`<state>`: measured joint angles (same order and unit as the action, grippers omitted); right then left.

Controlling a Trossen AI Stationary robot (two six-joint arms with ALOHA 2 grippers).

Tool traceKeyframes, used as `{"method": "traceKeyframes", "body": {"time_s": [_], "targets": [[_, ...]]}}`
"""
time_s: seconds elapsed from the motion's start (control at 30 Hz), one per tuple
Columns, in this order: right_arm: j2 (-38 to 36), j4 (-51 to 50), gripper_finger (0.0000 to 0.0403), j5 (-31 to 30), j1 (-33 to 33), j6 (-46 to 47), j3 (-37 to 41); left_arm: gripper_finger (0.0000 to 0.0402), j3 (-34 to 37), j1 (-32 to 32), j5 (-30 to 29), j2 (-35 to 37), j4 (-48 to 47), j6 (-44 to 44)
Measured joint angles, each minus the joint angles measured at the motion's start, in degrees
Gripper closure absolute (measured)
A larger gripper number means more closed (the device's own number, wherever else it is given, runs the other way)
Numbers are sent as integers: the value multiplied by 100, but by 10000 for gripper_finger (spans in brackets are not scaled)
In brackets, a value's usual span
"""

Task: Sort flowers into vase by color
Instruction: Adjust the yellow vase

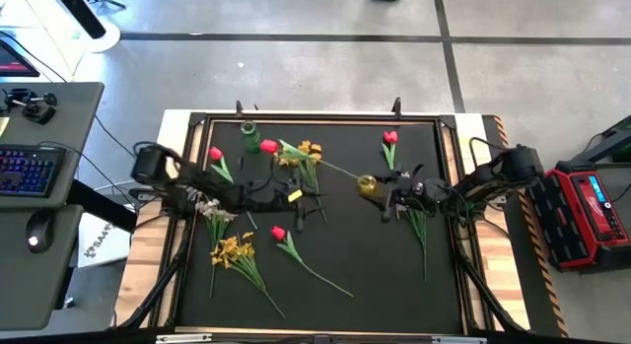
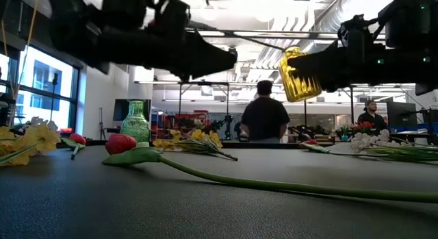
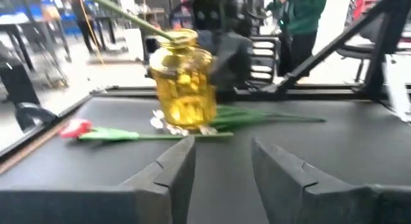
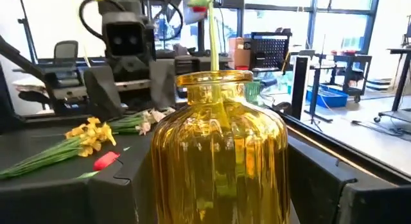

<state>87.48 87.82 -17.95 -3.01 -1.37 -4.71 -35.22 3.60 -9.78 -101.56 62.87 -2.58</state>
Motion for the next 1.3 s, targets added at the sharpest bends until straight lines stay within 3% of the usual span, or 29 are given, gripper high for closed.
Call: {"method": "traceKeyframes", "body": {"time_s": [0.17,0.27,0.4,0.67,0.87,1.3], "targets": [[516,37,164,-77,1,140,-87,198,-451,-468,305,-341,180,-2],[911,196,164,-89,83,133,-294,174,-782,-792,864,-508,105,63],[1485,230,164,127,312,92,-652,162,-1229,-1092,1297,-604,-552,108],[2584,212,164,194,497,148,-1030,161,-1670,-1085,1188,-608,-1994,-571],[2848,254,164,177,488,265,-1095,161,-1735,-1056,918,-614,-2648,-431],[2870,239,162,297,486,145,-1210,164,-1799,-1056,1105,-980,-2502,-355]]}}
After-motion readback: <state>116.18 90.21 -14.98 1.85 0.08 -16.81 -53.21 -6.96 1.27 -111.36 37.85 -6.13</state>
